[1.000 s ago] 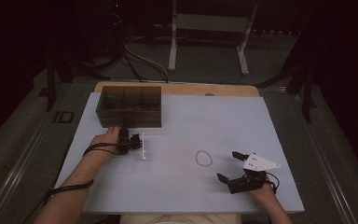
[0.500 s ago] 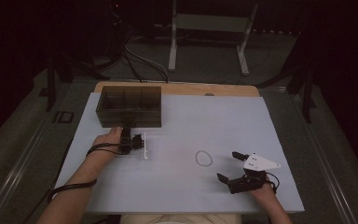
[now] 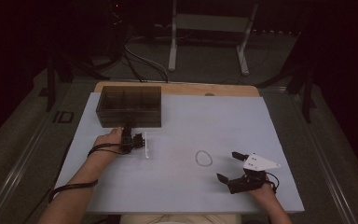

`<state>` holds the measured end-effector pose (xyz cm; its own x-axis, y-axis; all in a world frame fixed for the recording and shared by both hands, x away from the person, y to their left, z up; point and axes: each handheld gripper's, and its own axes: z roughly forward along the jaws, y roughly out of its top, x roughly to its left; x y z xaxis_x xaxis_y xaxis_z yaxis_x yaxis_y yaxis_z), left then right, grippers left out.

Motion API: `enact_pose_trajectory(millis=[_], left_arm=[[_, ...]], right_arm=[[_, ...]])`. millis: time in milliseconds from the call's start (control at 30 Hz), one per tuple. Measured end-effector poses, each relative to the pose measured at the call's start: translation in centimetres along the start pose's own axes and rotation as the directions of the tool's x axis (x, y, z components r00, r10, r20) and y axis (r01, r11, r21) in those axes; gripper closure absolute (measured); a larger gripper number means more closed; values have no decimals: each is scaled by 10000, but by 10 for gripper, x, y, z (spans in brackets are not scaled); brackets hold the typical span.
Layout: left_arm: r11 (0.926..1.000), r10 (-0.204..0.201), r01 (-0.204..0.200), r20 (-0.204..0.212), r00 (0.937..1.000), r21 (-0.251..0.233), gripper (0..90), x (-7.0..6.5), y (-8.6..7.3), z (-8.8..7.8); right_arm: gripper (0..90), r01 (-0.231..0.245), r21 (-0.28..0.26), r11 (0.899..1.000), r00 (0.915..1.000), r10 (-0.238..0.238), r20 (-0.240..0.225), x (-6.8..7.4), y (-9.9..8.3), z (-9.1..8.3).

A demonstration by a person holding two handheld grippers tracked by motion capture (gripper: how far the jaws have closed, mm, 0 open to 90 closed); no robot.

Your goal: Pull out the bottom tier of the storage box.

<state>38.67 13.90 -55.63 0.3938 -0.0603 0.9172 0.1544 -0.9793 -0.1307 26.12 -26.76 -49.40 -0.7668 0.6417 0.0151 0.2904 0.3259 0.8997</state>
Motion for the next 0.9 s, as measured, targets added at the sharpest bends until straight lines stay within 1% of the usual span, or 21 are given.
enact_pose_trajectory(millis=[133,167,400,500,533,567,600,633,800,833,867,900], left_arm=[[10000,-3,3,-33,10000,-33,817,0,0,-1],[9999,-77,75,-118,9999,-146,819,0,-1,-1],[10000,-14,14,12,10000,-11,821,2,0,-3],[9999,-59,58,-53,10000,-146,821,-1,-1,-5],[9999,-59,58,-53,10000,-146,821,-1,-1,-5],[10000,18,-18,11,10000,-28,821,-1,0,-7],[10000,64,-63,15,10000,-18,821,-1,0,-8],[9999,2,-3,-54,10000,-122,821,-2,-1,-7],[9998,-40,38,-100,9999,-178,821,-4,-2,-10],[10000,48,-48,-55,10000,-85,821,-5,-2,-12],[10000,48,-48,-55,10000,-85,821,-5,-2,-12],[9998,-6,4,-99,10000,-185,821,-6,-3,-12]], right_arm=[[0,4,28,10000,10000,-4,-17,0,0,0],[0,0,23,10000,10000,0,-12,0,0,0],[0,-29,-7,10000,10000,29,19,0,0,-1],[0,-55,-17,10000,10000,55,29,-1,0,-1],[0,-55,-17,10000,10000,55,29,-1,0,-1],[0,-48,-12,10000,10000,48,28,0,0,-1],[0,-28,-6,10000,10000,28,19,0,0,0],[0,-28,-5,10000,10000,28,17,0,0,0],[0,-29,1,10000,10000,29,25,0,0,0],[0,-29,3,10000,10000,29,25,0,0,0],[0,-26,-1,10000,10000,26,27,0,0,0],[0,-26,-1,10000,10000,26,27,0,0,0]])
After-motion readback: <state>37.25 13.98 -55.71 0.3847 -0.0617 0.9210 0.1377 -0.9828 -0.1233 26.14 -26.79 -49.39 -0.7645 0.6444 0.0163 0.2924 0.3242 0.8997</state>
